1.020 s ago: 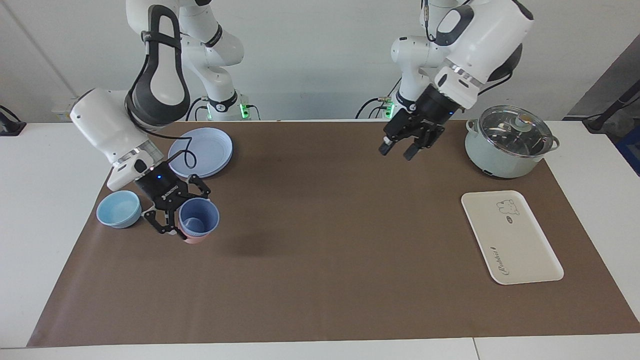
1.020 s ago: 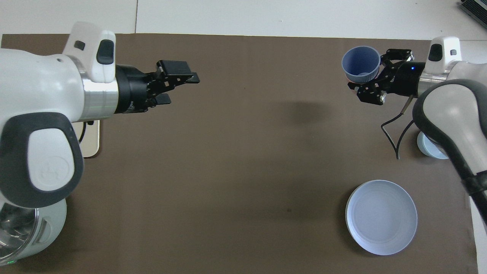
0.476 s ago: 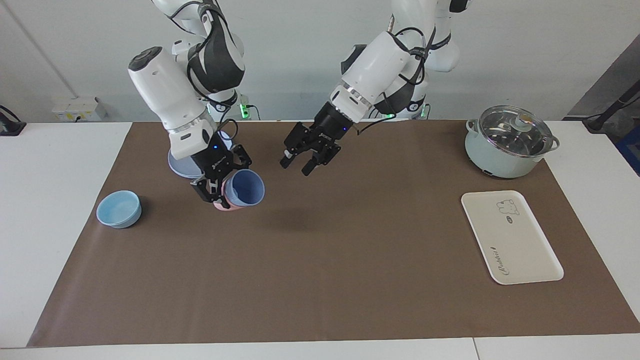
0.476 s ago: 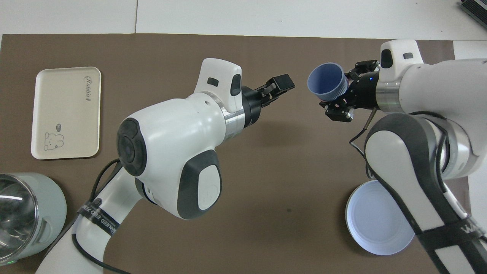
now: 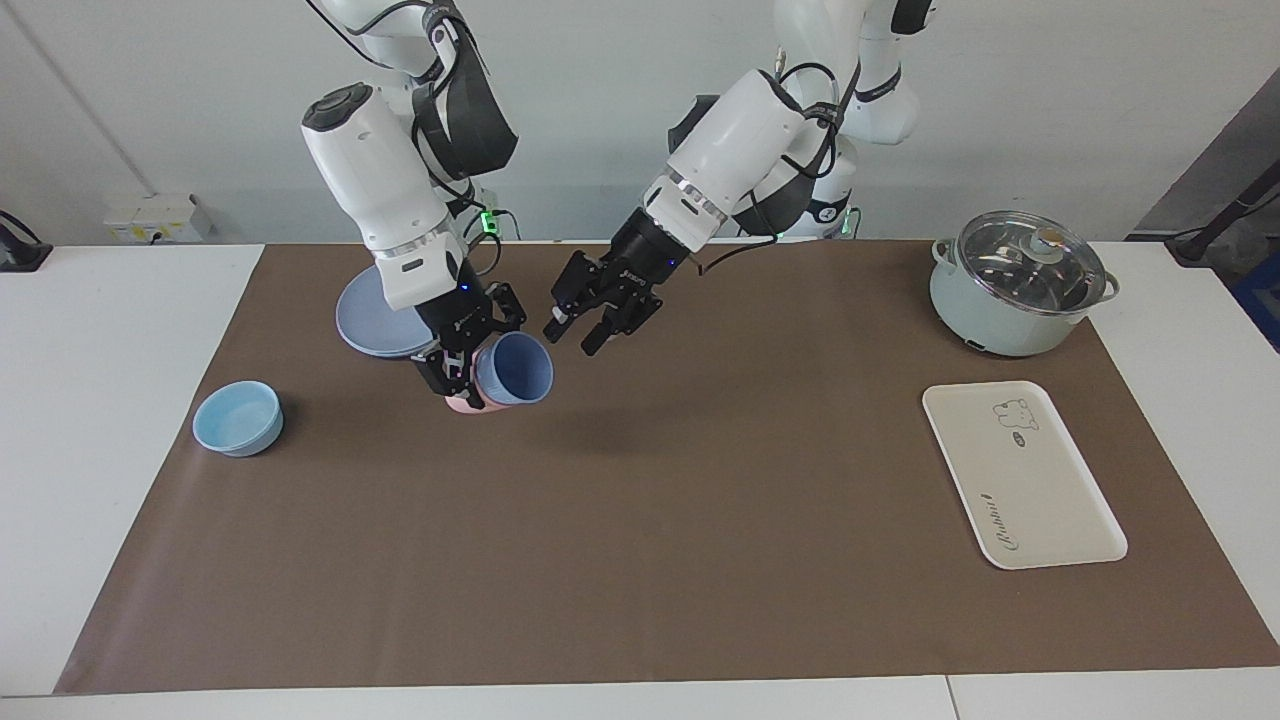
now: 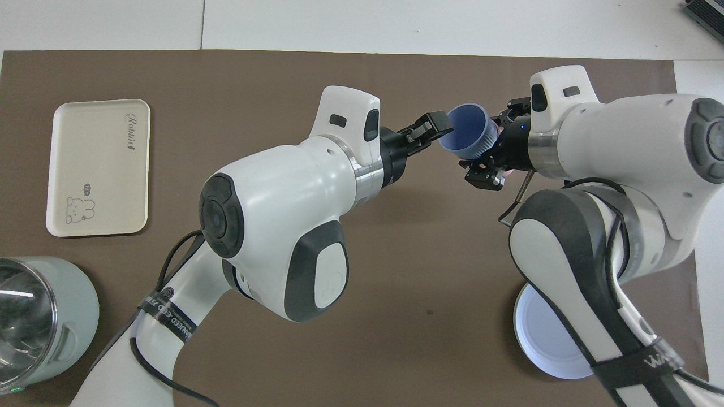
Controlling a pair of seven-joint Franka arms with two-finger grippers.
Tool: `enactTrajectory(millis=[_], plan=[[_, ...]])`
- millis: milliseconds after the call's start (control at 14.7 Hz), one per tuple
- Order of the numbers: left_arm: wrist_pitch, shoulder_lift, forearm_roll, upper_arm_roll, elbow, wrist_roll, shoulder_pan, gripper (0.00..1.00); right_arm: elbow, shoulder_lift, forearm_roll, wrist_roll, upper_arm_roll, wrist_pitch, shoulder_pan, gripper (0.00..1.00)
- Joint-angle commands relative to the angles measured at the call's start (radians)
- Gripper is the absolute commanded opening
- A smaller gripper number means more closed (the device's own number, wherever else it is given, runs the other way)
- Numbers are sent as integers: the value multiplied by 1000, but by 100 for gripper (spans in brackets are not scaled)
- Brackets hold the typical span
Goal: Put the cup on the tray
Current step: 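Grasp the cup rim with the left gripper from the right gripper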
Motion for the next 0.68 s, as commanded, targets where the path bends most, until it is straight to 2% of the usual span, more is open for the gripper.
enactTrajectory(millis=[0, 204, 340, 408, 476, 612], plan=[[56, 60, -25, 17, 25, -4, -41, 55, -15, -24, -49, 21, 2, -17, 15, 0], [62, 86, -23, 17, 36, -1, -45, 50, -14, -24, -62, 21, 2, -19, 15, 0], [60, 86, -17, 17, 37, 0, -54, 42, -14, -24, -72, 21, 2, -19, 15, 0], [51, 86, -10, 17, 39, 3, -56, 17, -15, -24, -73, 21, 2, -19, 15, 0], [47, 86, -9, 17, 39, -4, -55, 1, -15, -24, -73, 21, 2, -19, 15, 0], [46, 88, -11, 17, 51, -9, -55, 0, -14, -24, -74, 21, 2, -17, 15, 0]])
